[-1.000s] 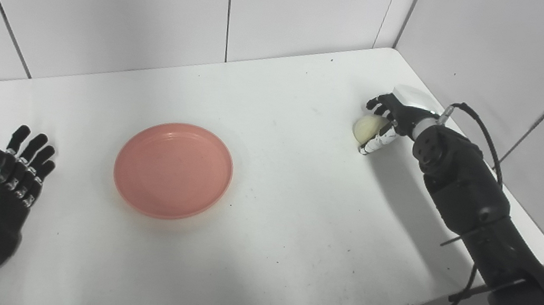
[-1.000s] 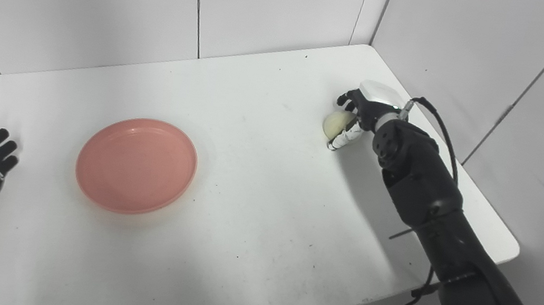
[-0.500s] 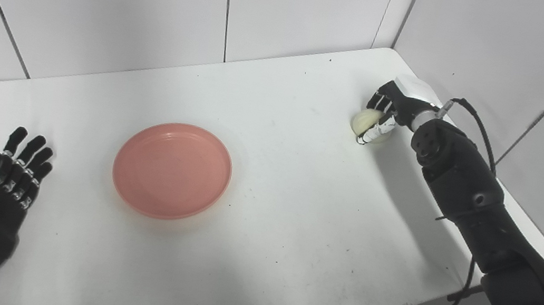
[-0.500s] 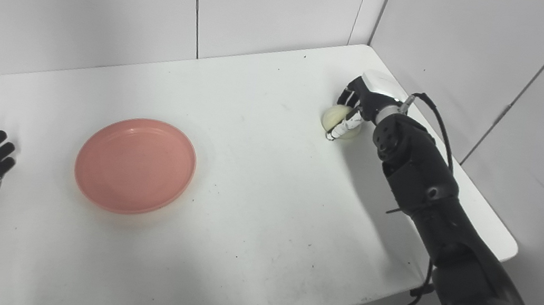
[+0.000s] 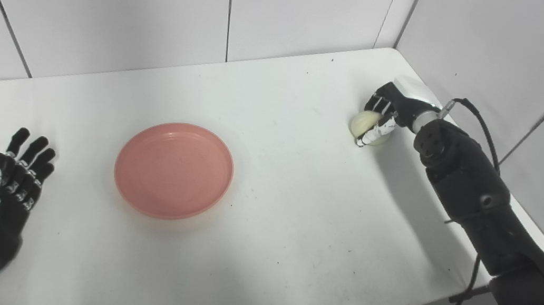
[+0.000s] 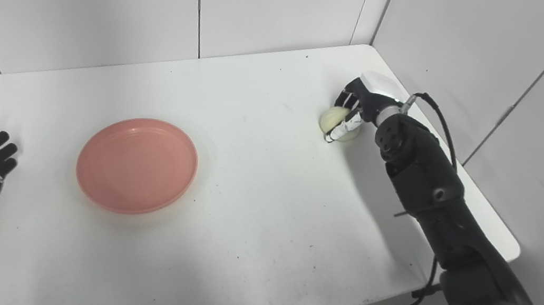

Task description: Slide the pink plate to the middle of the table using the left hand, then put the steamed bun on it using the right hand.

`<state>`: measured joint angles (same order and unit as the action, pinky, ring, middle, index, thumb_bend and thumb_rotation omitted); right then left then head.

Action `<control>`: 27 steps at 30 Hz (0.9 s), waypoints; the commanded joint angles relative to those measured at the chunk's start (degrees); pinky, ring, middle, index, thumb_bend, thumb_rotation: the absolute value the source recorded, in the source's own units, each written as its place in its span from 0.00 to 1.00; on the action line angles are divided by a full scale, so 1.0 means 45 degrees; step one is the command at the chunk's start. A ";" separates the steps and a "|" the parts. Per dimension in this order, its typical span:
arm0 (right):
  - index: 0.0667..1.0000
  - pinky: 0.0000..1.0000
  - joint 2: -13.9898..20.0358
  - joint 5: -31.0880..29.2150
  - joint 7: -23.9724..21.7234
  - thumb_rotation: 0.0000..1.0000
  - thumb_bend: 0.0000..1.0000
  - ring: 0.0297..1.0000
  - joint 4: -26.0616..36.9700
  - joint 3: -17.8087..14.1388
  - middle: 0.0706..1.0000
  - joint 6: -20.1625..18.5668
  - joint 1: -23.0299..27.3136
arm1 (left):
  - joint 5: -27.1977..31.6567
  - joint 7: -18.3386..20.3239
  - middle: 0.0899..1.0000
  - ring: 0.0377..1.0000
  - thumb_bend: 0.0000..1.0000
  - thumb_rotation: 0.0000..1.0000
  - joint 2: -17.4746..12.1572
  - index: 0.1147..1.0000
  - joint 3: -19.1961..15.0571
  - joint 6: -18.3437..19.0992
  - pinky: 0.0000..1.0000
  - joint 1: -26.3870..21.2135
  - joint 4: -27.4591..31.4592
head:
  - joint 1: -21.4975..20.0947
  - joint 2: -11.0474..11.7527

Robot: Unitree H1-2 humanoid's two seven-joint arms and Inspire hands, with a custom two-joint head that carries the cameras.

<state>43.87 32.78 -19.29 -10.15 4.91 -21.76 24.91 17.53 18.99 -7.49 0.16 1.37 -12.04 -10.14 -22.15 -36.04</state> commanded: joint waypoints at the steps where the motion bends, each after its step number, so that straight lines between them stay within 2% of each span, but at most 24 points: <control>1: 0.45 0.48 0.0767 0.0199 -0.0305 0.12 0.50 0.50 0.0968 -0.0144 0.51 -0.0460 0.0580 | -0.0484 -0.0320 0.96 0.96 0.51 1.00 0.0173 0.98 0.0377 0.1031 0.99 0.0718 -0.0134 | 0.0252 0.0016; 7: 0.46 0.45 0.0920 0.0794 -0.1465 0.12 0.50 0.49 0.2842 -0.0104 0.52 -0.1121 0.0801 | -0.0961 -0.0817 0.97 0.97 0.49 1.00 0.0597 0.98 0.0770 0.1213 1.00 0.0951 0.0217 | 0.1300 -0.0015; 13: 0.45 0.44 0.0666 0.0641 -0.1971 0.12 0.50 0.48 0.4104 0.0135 0.50 -0.0950 0.1305 | -0.1416 -0.1191 0.97 0.97 0.48 1.00 0.1087 0.98 0.1198 0.1323 1.00 0.1051 0.0380 | 0.2695 -0.0043; 19: 0.45 0.42 0.0162 0.0705 -0.2234 0.12 0.50 0.47 0.4579 0.0682 0.50 -0.0786 0.1868 | -0.1853 -0.1373 0.98 0.98 0.47 1.00 0.1361 0.99 0.1467 0.1096 1.00 0.0929 0.0008 | 0.3545 -0.0072; 27: 0.45 0.41 -0.0578 0.0518 -0.2466 0.12 0.50 0.46 0.4443 0.1398 0.50 -0.0403 0.2569 | -0.2004 -0.1377 0.99 0.98 0.48 1.00 0.1725 0.98 0.1534 0.0815 1.00 0.0693 -0.0558 | 0.4362 -0.0121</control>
<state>40.47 34.87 -30.69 8.78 11.60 -25.30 33.35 9.68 13.32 0.10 6.29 1.58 -11.48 -8.54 -2.56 -36.65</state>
